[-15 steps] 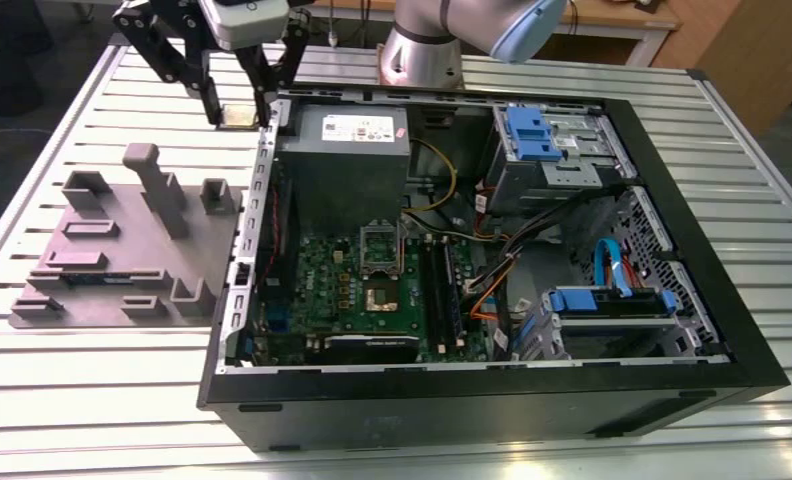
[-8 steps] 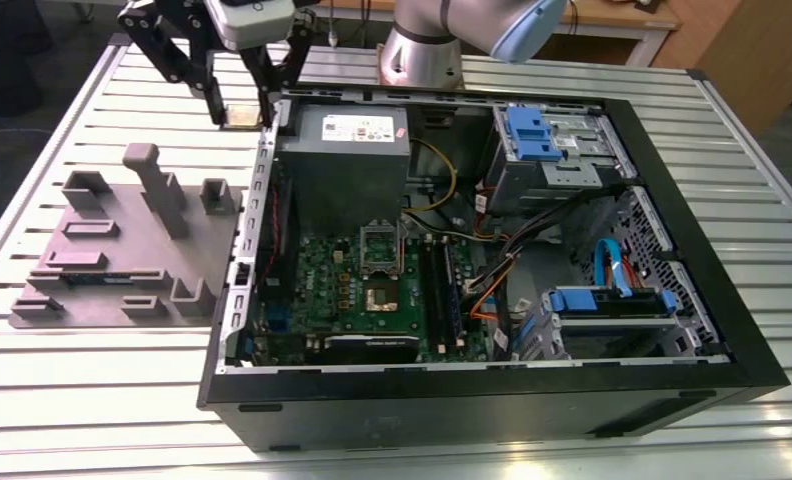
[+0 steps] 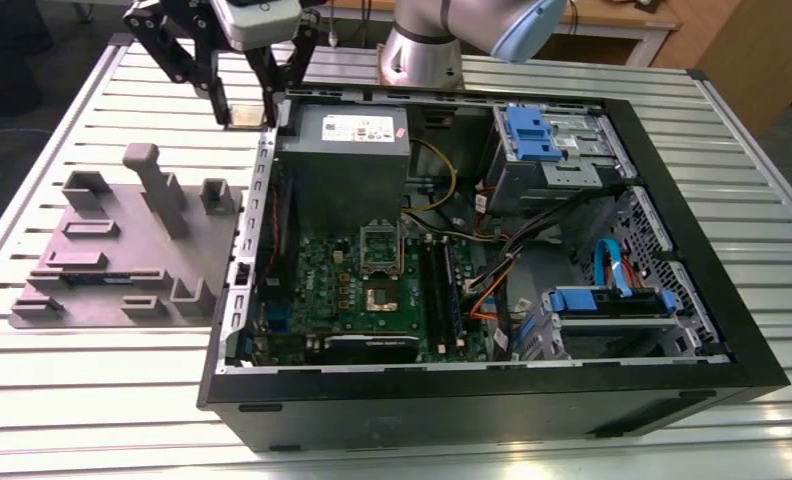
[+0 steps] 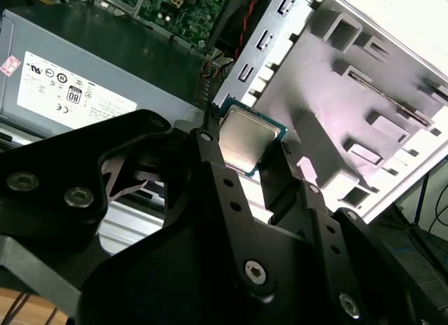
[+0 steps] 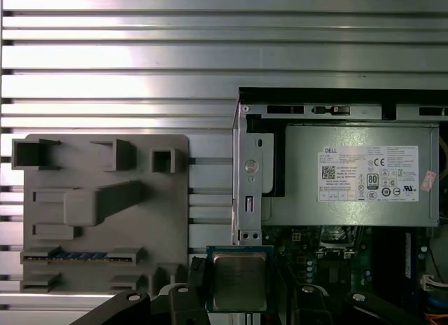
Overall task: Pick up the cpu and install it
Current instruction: 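Pick up the cpu and move it towards the insertion slot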
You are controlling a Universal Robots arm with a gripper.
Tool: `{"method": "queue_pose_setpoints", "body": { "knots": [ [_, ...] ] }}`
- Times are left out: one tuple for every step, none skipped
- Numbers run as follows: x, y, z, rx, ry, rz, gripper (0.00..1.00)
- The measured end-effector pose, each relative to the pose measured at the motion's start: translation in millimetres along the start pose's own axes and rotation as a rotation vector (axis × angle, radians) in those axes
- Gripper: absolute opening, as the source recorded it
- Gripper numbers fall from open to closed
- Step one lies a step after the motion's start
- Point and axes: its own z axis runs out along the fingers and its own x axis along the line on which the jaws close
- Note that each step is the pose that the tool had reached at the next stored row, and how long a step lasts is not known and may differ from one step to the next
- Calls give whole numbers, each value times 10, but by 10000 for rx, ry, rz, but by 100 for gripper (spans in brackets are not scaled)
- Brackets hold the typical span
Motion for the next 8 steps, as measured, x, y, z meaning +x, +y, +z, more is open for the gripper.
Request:
{"method": "queue_pose_setpoints", "body": {
  "knots": [
    [-5,0,0,0,0,0,47],
    [-10,0,0,0,0,-1,47],
    [-14,0,0,1,1,0,47],
    [-19,0,0,0,0,0,47],
    [-23,0,0,0,-1,0,47],
    [-28,0,0,0,0,0,47],
    [-33,0,-1,1,0,0,47],
    [-37,0,0,0,0,0,47]
  ]
}}
